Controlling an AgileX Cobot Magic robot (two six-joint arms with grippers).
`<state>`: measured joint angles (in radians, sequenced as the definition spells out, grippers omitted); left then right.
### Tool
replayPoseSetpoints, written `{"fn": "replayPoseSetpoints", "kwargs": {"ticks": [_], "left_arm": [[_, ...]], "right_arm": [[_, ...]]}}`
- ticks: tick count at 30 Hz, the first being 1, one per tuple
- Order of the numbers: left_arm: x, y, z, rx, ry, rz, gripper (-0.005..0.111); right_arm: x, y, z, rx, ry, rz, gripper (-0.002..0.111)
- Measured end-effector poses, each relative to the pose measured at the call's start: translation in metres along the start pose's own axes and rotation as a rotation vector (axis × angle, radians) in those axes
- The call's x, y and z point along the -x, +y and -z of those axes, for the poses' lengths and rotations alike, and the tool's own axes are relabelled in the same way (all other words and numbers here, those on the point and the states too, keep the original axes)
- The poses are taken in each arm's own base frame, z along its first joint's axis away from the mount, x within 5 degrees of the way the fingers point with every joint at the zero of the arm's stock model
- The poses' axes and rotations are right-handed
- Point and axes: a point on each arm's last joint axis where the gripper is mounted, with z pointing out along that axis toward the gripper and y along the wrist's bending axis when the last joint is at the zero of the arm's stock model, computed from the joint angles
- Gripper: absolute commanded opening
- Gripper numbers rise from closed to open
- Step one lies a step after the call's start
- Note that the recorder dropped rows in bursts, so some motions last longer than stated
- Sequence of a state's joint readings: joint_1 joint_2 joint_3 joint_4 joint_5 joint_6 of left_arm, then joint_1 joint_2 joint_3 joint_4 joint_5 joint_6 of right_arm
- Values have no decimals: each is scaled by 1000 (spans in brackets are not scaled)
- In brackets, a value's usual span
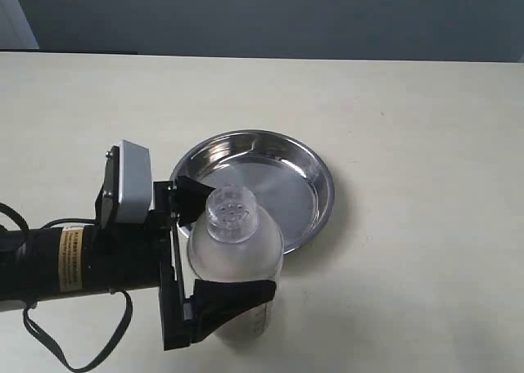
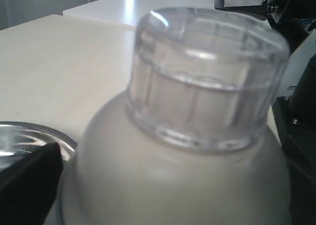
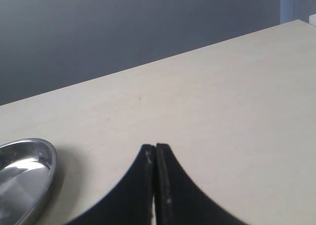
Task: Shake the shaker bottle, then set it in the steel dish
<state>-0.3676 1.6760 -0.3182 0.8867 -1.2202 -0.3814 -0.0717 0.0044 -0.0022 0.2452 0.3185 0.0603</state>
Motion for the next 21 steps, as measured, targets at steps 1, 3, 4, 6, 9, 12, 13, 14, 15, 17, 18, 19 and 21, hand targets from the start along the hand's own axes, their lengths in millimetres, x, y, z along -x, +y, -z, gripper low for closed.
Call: {"fn": "replayPoseSetpoints", "kwargs": {"ticks": [1,3,4,6,9,12,13,14,15,17,18,19,21], "left_arm": [[-1,0,0,-2,4,2,105],[-4,1,-1,-2,14,11,105],[-6,1,-2,-2,21,18,105],[-10,2,-3,-3,32,21,105],[-14,3,-3,-4,46,24,105],[-17,4,-4,-6,56,17,105],[-18,4,-4,-7,59,18,105],[-19,4,-4,-7,62,19,105],[-20,4,-5,-7,66,22,105],[-23,5,-5,-7,75,23,105],[-24,5,-5,-7,81,26,105],[-26,6,-6,-8,85,29,105],[-29,7,-8,-11,95,33,105]], "right_arm": [[0,0,0,0,0,0,-1],[0,0,0,0,0,0,-1],[0,0,0,0,0,0,-1],[0,0,0,0,0,0,-1],[0,0,0,0,0,0,-1],[0,0,0,0,0,0,-1],[0,0,0,0,0,0,-1],[0,0,0,0,0,0,-1],[0,0,0,0,0,0,-1],[0,0,0,0,0,0,-1],[0,0,0,0,0,0,-1],[0,0,0,0,0,0,-1],[0,0,0,0,0,0,-1]]}}
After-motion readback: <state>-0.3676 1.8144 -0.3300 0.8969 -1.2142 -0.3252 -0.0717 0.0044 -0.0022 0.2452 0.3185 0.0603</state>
